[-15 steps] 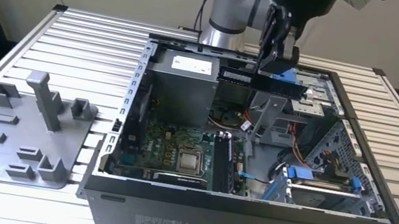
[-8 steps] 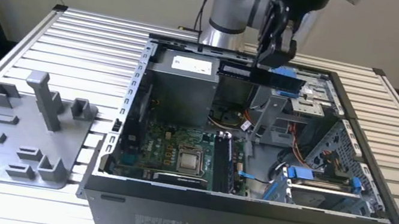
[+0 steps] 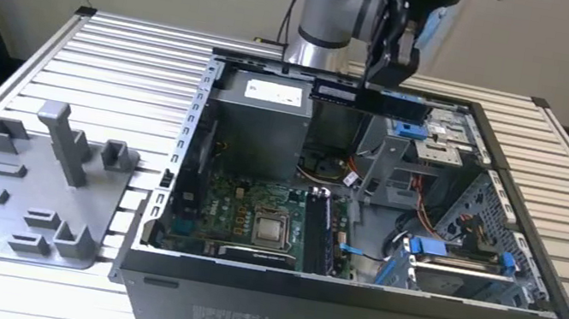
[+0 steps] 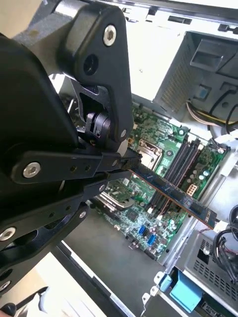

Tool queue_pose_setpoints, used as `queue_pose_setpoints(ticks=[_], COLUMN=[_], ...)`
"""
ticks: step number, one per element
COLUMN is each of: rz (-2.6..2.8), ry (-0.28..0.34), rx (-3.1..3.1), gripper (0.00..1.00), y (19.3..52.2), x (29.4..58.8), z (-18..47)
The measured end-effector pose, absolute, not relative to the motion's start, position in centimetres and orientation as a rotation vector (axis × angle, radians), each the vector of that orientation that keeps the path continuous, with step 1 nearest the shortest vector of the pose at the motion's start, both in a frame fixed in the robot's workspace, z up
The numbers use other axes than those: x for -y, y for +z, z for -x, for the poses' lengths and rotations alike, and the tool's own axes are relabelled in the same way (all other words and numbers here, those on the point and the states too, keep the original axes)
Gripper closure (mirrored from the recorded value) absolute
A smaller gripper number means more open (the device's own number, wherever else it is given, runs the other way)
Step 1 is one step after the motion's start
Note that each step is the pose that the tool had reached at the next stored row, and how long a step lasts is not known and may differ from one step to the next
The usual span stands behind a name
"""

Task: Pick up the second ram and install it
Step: 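Pick up the second ram and move it above second insertion slot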

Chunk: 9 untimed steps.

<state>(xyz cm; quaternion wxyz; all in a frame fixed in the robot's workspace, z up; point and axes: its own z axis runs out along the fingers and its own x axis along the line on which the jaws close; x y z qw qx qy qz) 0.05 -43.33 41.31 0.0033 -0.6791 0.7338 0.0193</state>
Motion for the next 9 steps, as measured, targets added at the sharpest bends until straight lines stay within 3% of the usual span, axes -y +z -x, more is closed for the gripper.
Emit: queue_pose_setpoints(ticks=[9], rz=[2.14], ry=[0.062], rx=[-2.289], gripper=[0.86], y=[41.3], x=[42.1], z=[-0.1])
